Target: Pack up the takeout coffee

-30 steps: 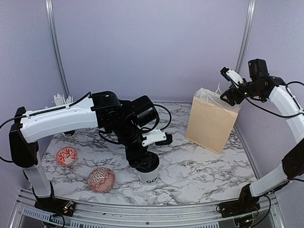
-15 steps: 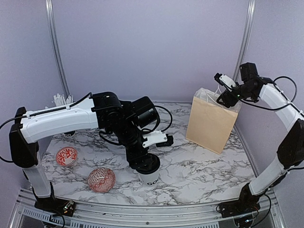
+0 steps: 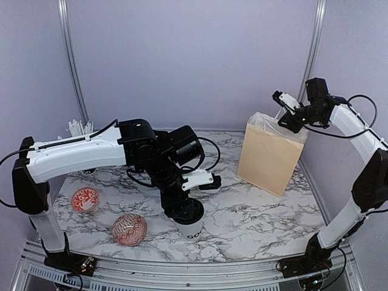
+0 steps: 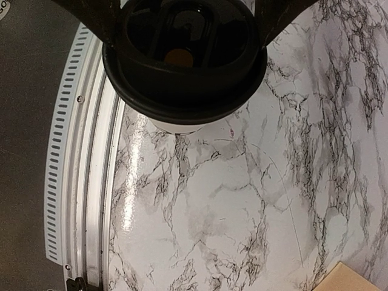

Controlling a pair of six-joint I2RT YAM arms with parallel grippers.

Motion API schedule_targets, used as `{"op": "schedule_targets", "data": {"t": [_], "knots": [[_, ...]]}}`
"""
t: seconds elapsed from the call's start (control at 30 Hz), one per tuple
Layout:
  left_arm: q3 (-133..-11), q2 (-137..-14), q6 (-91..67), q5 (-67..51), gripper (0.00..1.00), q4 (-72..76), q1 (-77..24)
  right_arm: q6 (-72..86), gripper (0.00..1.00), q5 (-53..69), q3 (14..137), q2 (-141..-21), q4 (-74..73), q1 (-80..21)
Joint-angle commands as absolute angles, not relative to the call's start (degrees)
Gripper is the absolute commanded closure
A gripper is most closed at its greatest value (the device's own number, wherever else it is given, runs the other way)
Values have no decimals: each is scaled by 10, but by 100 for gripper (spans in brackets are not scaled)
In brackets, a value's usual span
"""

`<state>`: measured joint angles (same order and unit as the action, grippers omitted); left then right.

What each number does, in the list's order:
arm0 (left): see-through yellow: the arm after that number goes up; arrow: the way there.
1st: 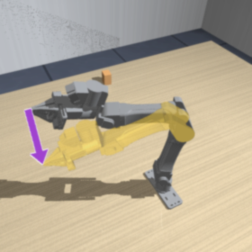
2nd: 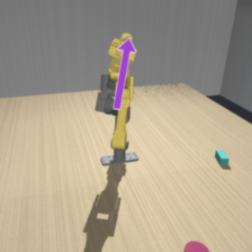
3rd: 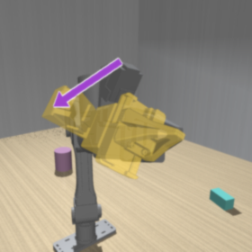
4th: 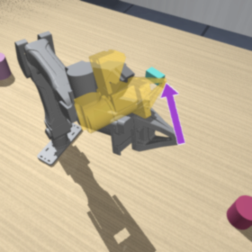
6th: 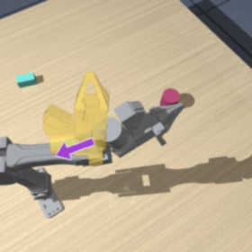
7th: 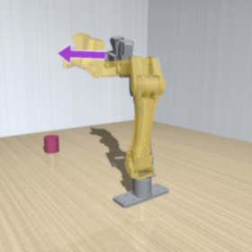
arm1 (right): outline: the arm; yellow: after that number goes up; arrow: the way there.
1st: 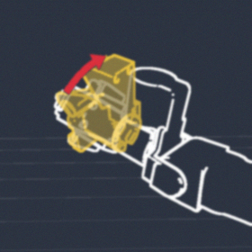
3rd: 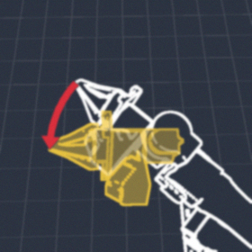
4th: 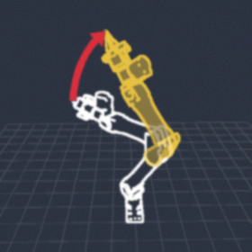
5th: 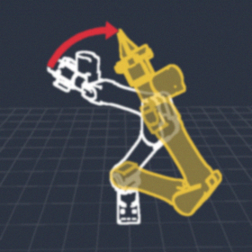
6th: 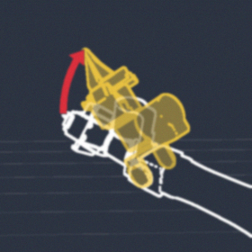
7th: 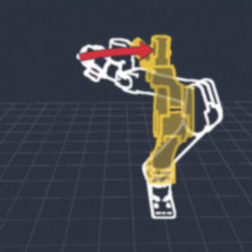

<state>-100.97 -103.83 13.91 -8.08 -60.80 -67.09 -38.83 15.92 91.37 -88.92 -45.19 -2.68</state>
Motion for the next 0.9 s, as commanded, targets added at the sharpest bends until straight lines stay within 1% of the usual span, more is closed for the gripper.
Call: {"op": "schedule_targets", "data": {"t": [0.0,0.07,0.1,0.3,0.5,0.7,0.87], "knots": [[-1004,-1040,138,-89,38,-621,-674,-390,88,189,939,-886,-474,-22],[-1004,-1039,139,-89,38,-621,-674,-392,98,202,938,-881,-481,-22],[-1004,-1037,139,-90,38,-621,-674,-393,100,211,936,-879,-483,-22],[-1003,-1029,139,-79,38,-621,-674,-399,100,243,932,-860,-499,-22],[-1011,-999,134,-37,39,-621,-674,-405,100,315,924,-831,-537,-31],[-1028,-951,126,58,39,-619,-673,-410,100,330,884,-790,-544,-102],[-1060,-906,122,111,39,-620,-673,-405,100,379,875,-776,-558,-159]]}}
